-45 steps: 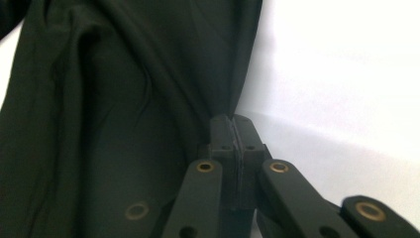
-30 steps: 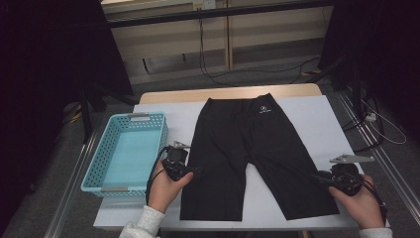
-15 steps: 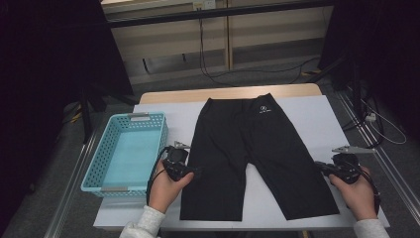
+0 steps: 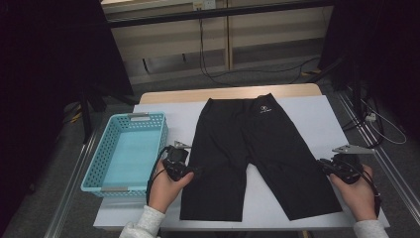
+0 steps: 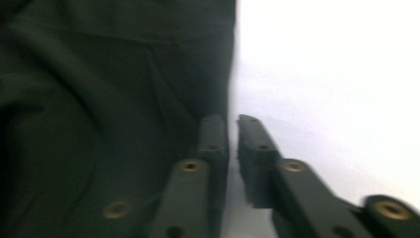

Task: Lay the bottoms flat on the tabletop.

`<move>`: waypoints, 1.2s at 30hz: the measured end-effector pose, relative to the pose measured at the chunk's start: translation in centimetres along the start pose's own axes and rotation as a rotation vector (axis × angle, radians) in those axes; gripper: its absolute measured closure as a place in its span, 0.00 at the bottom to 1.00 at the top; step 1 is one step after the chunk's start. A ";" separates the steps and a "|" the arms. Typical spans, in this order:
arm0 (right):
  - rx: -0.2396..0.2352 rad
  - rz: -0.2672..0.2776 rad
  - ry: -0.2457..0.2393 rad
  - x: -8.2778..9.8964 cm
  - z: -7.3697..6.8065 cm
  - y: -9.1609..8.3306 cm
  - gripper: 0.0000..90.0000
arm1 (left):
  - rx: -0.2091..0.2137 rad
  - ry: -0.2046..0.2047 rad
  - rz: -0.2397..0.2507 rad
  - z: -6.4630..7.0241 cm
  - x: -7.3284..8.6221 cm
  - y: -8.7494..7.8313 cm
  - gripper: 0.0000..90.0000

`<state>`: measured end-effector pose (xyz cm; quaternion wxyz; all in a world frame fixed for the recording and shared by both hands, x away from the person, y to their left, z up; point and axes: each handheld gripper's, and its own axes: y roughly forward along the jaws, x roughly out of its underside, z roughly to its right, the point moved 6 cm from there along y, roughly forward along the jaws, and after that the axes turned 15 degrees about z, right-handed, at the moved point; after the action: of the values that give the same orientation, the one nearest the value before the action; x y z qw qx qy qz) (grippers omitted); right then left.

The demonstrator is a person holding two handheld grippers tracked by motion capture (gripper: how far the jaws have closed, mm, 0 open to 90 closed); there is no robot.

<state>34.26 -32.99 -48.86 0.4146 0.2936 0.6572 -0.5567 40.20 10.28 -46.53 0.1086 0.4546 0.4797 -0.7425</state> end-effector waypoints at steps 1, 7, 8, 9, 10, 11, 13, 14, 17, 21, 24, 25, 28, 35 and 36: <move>0.002 0.007 -0.001 -0.2 -0.2 -0.1 0.83 | -0.001 0.000 0.000 0.0 0.0 0.0 0.22; -0.047 0.038 -0.043 -1.3 -2.7 -0.7 0.67 | -0.003 -0.006 0.008 -0.1 -0.1 -0.1 0.22; -0.068 0.033 -0.051 -1.4 -3.3 -0.8 0.64 | -0.004 -0.005 0.007 0.0 -0.1 -0.1 0.22; -0.089 0.033 -0.067 -1.4 -4.0 -0.8 0.63 | 0.000 -0.006 0.006 0.0 -0.1 -0.1 0.22; -0.112 0.028 -0.075 -1.4 -4.7 -0.8 0.62 | -0.001 -0.007 0.007 0.0 -0.1 -0.1 0.22; -0.139 0.023 -0.083 -1.4 -5.5 -0.7 0.60 | -0.001 -0.003 0.008 0.0 -0.1 -0.2 0.22; -0.196 0.016 -0.100 -1.4 -7.2 -0.6 0.57 | 0.001 -0.006 0.008 0.0 -0.1 -0.1 0.22; -0.226 0.013 -0.110 -1.4 -8.0 -0.5 0.57 | 0.000 -0.005 0.009 0.0 -0.1 -0.1 0.22; -0.285 0.006 -0.132 -1.4 -10.2 0.0 0.59 | 0.001 -0.005 0.009 0.0 -0.1 -0.1 0.22; -0.356 -0.026 -0.124 -1.1 -12.2 0.4 0.75 | -0.001 -0.007 0.008 0.0 -0.1 -0.2 0.22; -0.390 -0.062 -0.138 -0.4 -13.1 0.5 0.77 | -0.001 -0.007 0.008 0.0 -0.1 -0.2 0.22; -0.400 -0.075 -0.144 -0.1 -13.3 0.4 0.77 | 0.000 -0.005 0.008 0.0 -0.1 -0.2 0.22; -0.418 -0.109 -0.183 0.7 -13.8 0.1 0.73 | 0.001 -0.001 0.006 0.0 -0.2 -0.2 0.22; -0.443 -0.120 -0.184 0.9 -14.8 -0.4 1.00 | -0.001 -0.004 0.010 0.0 -0.2 -0.3 0.22; -0.453 -0.123 -0.178 0.8 -14.9 -0.4 1.00 | 0.001 0.000 0.009 0.0 -0.2 -0.3 0.22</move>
<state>30.28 -18.58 -48.86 0.4916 0.1025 0.7428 -0.4428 40.14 10.33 -46.16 0.1118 0.4567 0.4775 -0.7422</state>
